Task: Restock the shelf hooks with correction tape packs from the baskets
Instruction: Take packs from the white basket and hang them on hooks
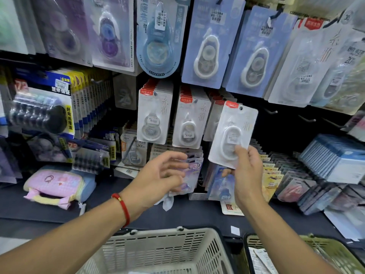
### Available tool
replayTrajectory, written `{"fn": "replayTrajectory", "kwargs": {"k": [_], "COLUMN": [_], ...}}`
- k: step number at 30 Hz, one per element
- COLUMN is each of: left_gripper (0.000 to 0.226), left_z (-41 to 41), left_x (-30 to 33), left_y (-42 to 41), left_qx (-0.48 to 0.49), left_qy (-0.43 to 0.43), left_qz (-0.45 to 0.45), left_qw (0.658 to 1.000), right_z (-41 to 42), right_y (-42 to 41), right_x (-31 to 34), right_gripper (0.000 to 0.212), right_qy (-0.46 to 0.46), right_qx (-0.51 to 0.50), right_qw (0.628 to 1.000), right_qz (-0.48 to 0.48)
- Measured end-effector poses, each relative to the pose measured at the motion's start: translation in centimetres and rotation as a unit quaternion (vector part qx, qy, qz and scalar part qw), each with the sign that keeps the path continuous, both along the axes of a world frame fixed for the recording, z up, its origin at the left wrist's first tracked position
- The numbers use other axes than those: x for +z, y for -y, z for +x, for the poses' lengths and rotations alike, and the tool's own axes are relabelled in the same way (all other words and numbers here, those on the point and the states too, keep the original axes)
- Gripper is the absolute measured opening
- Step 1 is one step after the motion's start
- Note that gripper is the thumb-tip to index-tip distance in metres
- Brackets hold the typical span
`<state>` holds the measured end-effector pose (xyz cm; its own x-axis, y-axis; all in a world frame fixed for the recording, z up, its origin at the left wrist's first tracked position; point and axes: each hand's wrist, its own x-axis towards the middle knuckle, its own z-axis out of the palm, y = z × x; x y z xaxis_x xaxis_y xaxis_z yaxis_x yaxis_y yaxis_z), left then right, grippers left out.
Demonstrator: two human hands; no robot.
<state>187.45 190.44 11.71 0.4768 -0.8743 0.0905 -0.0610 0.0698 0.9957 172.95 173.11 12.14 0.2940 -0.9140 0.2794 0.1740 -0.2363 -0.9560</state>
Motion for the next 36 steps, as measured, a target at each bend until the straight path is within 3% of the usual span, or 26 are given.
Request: {"fn": "replayTrajectory", "kwargs": {"k": [2, 5, 9, 13, 16, 18, 21, 23, 27, 30, 34, 36], "left_gripper": [0.045, 0.041, 0.046, 0.058, 0.069, 0.076, 0.083, 0.084, 0.086, 0.086, 0.071, 0.06], "left_z": [0.4, 1.4, 2.5, 3.8, 4.9, 5.9, 7.1, 7.4, 7.7, 7.9, 7.1, 6.5], "left_x": [-0.2, -0.6, -0.9, -0.9, -1.0, -1.1, -1.7, -2.4, -3.3, -3.5, -4.0, -5.0], "left_y": [-0.3, -0.6, -0.7, -0.4, 0.1, 0.5, 0.8, 1.1, 1.5, 1.5, 0.2, -0.9], "left_qx": [0.034, 0.072, 0.122, 0.154, 0.163, 0.169, 0.159, 0.148, 0.142, 0.141, 0.153, 0.106], "left_qy": [0.137, 0.338, 0.46, 0.497, 0.532, 0.543, 0.522, 0.516, 0.509, 0.52, 0.545, 0.557], "left_qz": [0.019, 0.043, 0.037, 0.05, 0.079, 0.09, 0.104, 0.098, 0.094, 0.103, 0.107, 0.128], "left_qw": [0.99, 0.937, 0.879, 0.853, 0.827, 0.817, 0.832, 0.838, 0.844, 0.836, 0.818, 0.814], "right_z": [-0.4, -0.8, -0.9, -0.3, 0.1, -0.1, 0.6, 2.0, 4.2, 4.3, 3.2, 2.4], "right_y": [0.6, 1.1, 1.6, 2.2, 3.4, 3.9, 4.5, 5.6, 7.1, 8.0, 6.4, 4.1], "right_x": [0.0, 0.2, 0.3, 0.0, -0.9, -1.7, -1.3, -0.6, 0.2, 0.2, -0.7, -1.9], "right_gripper": [0.02, 0.024, 0.026, 0.025, 0.05, 0.058, 0.052, 0.056, 0.066, 0.071, 0.046, 0.031], "right_qy": [-0.01, -0.011, 0.001, -0.022, -0.178, -0.281, -0.332, -0.394, -0.48, -0.485, -0.392, -0.341], "right_qx": [-0.004, 0.007, 0.0, -0.023, -0.035, -0.078, -0.042, -0.021, -0.005, 0.043, -0.013, -0.01], "right_qw": [1.0, 1.0, 0.998, 0.997, 0.98, 0.938, 0.847, 0.802, 0.778, 0.779, 0.818, 0.828], "right_qz": [0.0, -0.026, -0.06, -0.07, -0.077, -0.186, -0.412, -0.448, -0.404, -0.396, -0.42, -0.445]}}
